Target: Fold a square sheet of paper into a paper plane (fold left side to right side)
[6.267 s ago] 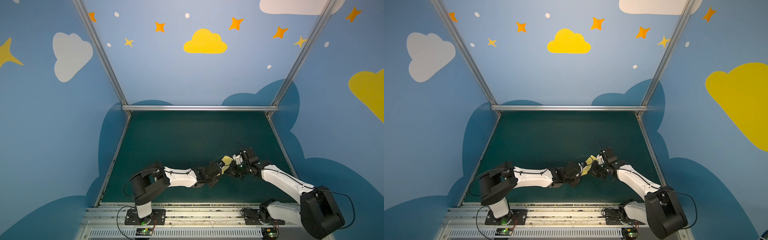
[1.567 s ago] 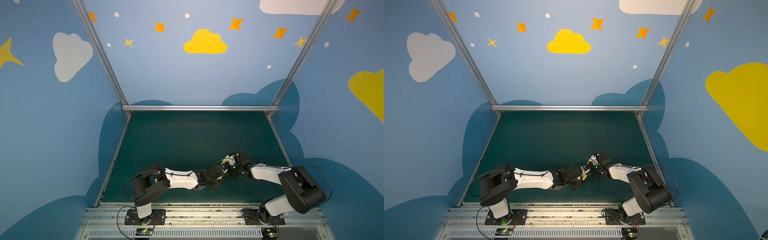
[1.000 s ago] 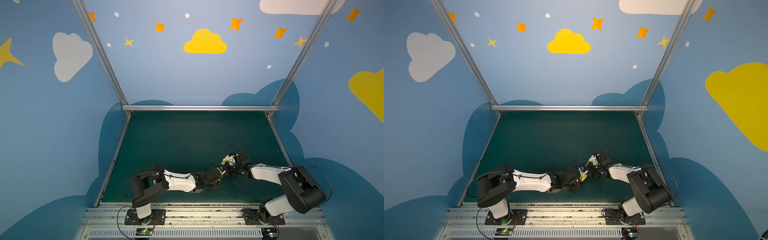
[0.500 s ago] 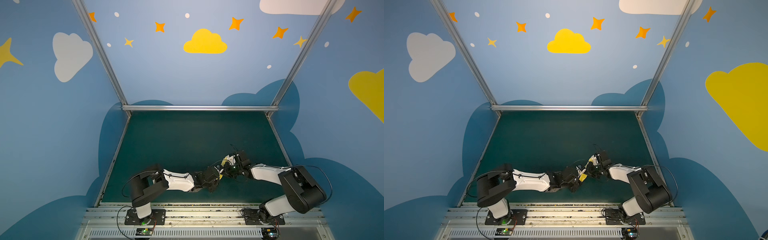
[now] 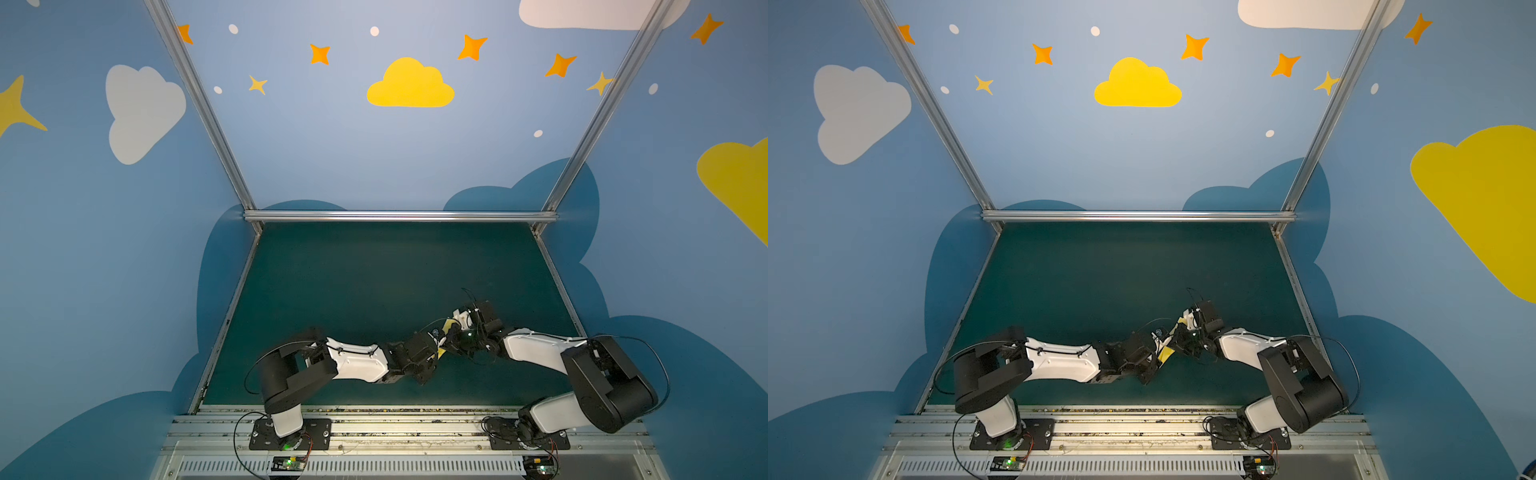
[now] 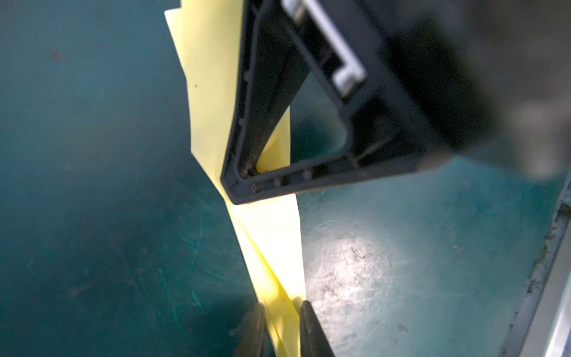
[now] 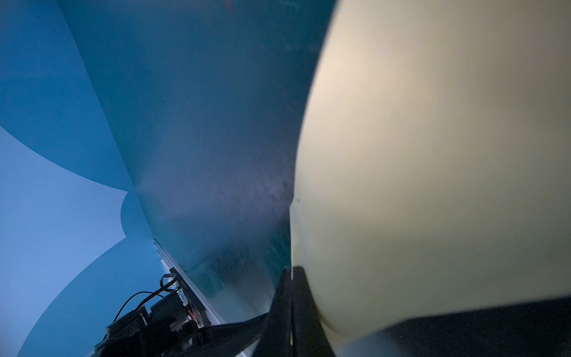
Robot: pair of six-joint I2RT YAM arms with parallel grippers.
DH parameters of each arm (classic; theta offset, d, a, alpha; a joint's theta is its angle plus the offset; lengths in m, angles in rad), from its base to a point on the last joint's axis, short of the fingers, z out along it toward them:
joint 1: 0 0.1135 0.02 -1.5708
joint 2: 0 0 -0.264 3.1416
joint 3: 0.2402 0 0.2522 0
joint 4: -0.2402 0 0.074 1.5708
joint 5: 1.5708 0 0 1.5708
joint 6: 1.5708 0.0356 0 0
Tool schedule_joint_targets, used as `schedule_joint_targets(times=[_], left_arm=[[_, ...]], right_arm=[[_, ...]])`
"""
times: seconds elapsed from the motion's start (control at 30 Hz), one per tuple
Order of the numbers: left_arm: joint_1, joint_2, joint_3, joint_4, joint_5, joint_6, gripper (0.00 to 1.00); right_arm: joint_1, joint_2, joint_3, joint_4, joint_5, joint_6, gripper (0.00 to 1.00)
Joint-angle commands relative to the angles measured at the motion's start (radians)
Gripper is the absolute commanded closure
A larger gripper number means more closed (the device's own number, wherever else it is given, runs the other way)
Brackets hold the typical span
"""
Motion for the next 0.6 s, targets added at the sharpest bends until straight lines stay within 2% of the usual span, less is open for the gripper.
schedule_joint_targets(times=[0.0, 0.43, 0.57], left_arm=[[0.005, 0.028, -0.010, -0.026, 0.011, -0.007, 0.86], [0.007, 0.035, 0.005, -0.039, 0.015, -0.010, 0.96], [0.007, 0.036, 0.005, -0.038, 0.015, -0.013, 0.97]], right_arm=[[-0.005, -0.025, 0.011, -0.035, 0.000, 0.004, 1.00], [0.006, -0.131, -0.007, -0.081, -0.006, 0.013, 1.00], [0.012, -0.155, -0.032, -0.082, 0.001, 0.022, 1.00]])
